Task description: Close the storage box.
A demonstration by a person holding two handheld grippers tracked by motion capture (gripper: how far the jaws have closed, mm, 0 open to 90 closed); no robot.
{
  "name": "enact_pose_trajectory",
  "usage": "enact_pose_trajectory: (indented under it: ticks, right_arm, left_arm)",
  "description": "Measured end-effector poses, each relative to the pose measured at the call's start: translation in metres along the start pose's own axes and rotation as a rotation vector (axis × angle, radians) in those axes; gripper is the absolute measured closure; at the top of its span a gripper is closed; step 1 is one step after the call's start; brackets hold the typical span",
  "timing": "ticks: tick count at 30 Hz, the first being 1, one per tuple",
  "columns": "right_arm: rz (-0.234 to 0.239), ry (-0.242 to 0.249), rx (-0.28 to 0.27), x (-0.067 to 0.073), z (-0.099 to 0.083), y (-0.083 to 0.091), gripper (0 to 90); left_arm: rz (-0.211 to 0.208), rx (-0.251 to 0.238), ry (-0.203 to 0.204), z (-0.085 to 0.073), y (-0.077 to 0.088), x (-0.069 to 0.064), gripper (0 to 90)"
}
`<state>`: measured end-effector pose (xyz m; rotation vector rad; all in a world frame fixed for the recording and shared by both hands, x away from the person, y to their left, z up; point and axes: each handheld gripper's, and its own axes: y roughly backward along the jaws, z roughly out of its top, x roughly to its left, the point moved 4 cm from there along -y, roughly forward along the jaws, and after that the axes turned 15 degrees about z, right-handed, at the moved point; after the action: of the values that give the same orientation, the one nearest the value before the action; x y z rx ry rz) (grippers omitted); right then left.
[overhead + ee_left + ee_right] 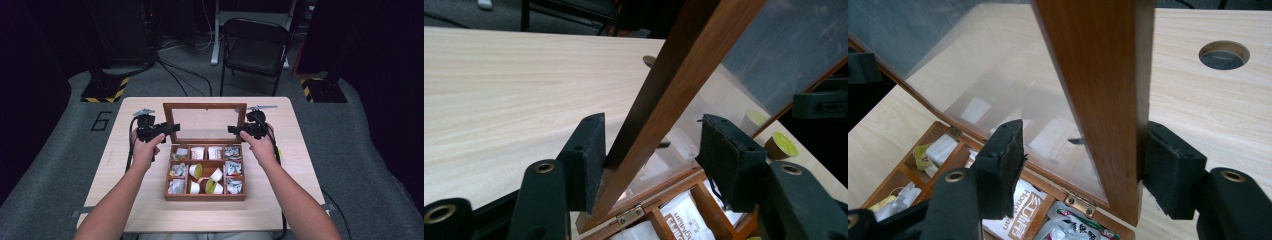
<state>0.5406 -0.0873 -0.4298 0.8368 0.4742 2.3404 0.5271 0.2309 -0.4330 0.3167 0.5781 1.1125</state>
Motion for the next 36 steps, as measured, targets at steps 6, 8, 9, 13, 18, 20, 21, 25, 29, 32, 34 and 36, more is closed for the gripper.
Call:
enact_pose_trajectory:
  ticks: [6, 8, 9, 13, 18, 20, 21, 25, 29, 32, 34, 36]
  right_arm:
    - [0.006, 0.023, -0.001, 0.007, 0.003, 0.007, 36.2]
    - [0.01, 0.029, -0.007, 0.01, 0.004, 0.011, 36.0]
    - [0.015, 0.034, -0.014, 0.011, 0.004, 0.013, 35.9]
    - [0.035, 0.036, -0.038, 0.019, 0.005, 0.024, 36.2]
    - [0.065, 0.074, -0.065, 0.035, 0.002, 0.043, 37.2]
    - [0.06, 0.106, -0.07, 0.041, -0.001, 0.049, 37.7]
    - [0.061, 0.127, -0.072, 0.045, -0.004, 0.053, 37.7]
    - [0.054, 0.173, -0.059, 0.054, -0.018, 0.062, 37.7]
    - [0.063, 0.174, -0.056, 0.059, -0.034, 0.069, 37.8]
    - [0.066, 0.177, -0.049, 0.063, -0.048, 0.073, 38.0]
    - [0.066, 0.185, -0.05, 0.065, -0.057, 0.075, 38.3]
    - [0.068, 0.177, -0.052, 0.067, -0.067, 0.076, 39.8]
  left_arm:
    - [-0.016, -0.023, -0.014, 0.011, 0.015, -0.006, 43.3]
    - [-0.02, -0.019, -0.016, 0.012, 0.019, -0.008, 43.0]
    - [-0.022, -0.02, -0.022, 0.012, 0.02, -0.008, 42.8]
    - [-0.028, -0.024, -0.042, 0.011, 0.031, -0.011, 42.4]
    - [-0.067, -0.053, -0.07, 0.008, 0.051, -0.014, 41.6]
    - [-0.073, -0.059, -0.089, 0.003, 0.06, -0.017, 41.2]
    - [-0.07, -0.06, -0.106, 0.0, 0.063, -0.018, 40.8]
    - [-0.1, -0.067, -0.106, -0.014, 0.078, -0.019, 39.8]
    - [-0.106, -0.062, -0.127, -0.03, 0.087, -0.022, 39.9]
    - [-0.099, -0.048, -0.158, -0.043, 0.094, -0.024, 39.9]
    - [-0.094, -0.042, -0.171, -0.05, 0.098, -0.026, 40.1]
    - [-0.094, -0.036, -0.188, -0.059, 0.101, -0.028, 40.7]
